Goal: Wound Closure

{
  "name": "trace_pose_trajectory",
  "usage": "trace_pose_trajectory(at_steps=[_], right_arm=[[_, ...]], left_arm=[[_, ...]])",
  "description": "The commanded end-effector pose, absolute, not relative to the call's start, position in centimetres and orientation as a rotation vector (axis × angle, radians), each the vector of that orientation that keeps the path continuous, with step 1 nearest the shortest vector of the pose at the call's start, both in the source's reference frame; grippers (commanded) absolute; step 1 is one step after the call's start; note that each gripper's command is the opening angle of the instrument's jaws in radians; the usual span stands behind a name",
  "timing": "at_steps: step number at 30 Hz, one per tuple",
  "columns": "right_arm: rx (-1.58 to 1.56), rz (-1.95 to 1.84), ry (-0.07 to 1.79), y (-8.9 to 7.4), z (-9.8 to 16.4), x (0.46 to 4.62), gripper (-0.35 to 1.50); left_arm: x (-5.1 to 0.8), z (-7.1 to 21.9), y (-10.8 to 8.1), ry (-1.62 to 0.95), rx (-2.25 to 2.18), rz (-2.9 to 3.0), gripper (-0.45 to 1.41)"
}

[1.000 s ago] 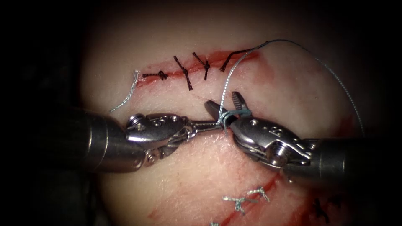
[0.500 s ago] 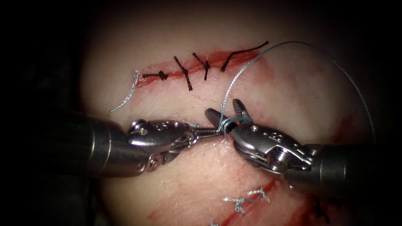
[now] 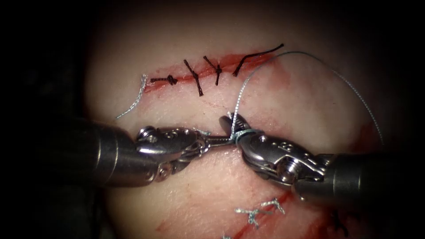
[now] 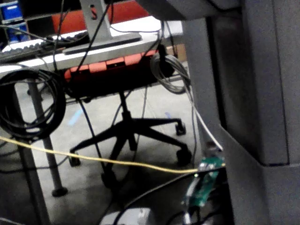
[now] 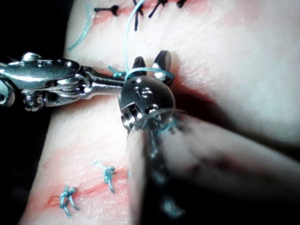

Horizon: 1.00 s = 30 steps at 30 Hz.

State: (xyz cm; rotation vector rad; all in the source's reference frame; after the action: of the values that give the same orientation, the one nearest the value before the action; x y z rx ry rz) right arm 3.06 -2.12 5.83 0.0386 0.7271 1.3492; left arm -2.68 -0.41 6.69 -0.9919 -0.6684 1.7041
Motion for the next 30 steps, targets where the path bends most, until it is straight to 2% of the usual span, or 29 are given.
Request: trace_pose_trajectory(at_steps=[1,10,21,30], right_arm=[[0.044,1.355,0.730,-2.14,5.84,3.15,-0.35],[0.046,1.366,0.695,-2.08,5.67,3.11,-0.35],[0.018,1.332,0.792,-2.03,5.45,2.94,-0.35],[0.089,1.239,0.858,-2.08,5.29,2.87,-0.35]], left_arm=[[-2.73,6.75,-0.44,-0.670,-0.992,1.705,-0.45],[-2.69,6.76,-0.39,-0.667,-0.971,1.718,-0.45],[-2.28,6.85,0.17,-0.538,-0.901,1.762,-0.45],[-2.25,6.91,0.31,-0.498,-0.890,1.785,-0.45]])
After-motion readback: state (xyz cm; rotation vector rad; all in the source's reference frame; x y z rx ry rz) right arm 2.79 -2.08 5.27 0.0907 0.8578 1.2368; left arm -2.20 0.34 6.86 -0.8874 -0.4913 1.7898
